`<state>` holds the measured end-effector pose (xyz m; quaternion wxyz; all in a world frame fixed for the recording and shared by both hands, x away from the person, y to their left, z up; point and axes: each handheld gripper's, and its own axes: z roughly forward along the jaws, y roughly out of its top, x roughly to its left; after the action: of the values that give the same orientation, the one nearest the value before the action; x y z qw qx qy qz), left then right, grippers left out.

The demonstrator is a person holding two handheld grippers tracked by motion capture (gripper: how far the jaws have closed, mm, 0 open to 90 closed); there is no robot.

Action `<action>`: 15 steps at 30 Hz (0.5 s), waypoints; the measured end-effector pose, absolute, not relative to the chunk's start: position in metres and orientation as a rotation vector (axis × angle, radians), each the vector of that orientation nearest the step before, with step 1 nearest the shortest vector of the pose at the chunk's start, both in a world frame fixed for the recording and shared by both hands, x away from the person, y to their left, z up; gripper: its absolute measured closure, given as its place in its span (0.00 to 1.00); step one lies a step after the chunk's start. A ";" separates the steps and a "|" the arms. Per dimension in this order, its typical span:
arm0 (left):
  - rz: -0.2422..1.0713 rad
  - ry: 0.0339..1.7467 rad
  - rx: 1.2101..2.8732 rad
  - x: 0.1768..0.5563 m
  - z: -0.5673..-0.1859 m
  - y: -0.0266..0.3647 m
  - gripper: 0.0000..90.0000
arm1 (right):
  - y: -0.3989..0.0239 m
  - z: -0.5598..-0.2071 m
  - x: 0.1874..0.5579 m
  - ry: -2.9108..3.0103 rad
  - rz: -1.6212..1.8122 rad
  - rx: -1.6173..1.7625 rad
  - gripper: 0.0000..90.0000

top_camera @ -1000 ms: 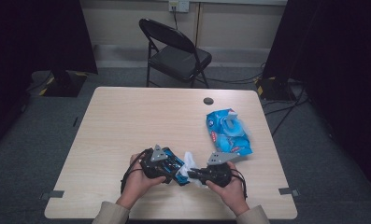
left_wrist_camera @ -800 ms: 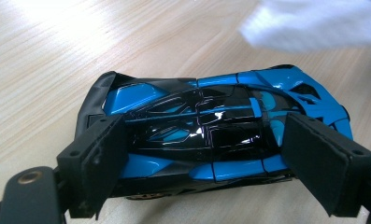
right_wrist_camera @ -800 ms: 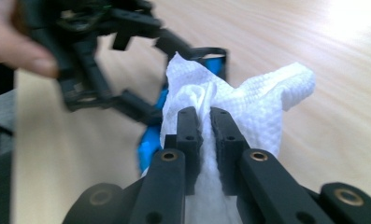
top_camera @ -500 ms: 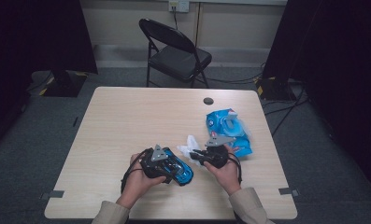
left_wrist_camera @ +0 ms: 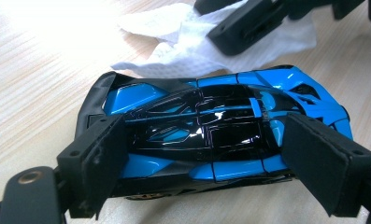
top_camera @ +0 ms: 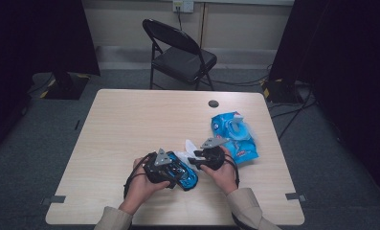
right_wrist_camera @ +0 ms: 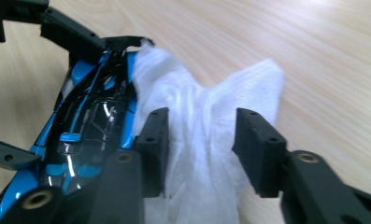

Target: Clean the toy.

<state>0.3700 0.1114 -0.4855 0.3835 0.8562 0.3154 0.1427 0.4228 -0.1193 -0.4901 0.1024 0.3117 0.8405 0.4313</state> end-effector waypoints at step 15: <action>0.364 0.800 2.186 0.370 -0.485 0.111 0.16 | -0.135 -0.502 0.424 2.476 1.259 1.098 0.82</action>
<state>0.3703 0.1113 -0.4854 0.3826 0.8572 0.3138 0.1426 0.4245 -0.1348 -0.5021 0.0772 0.3665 0.8265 0.4203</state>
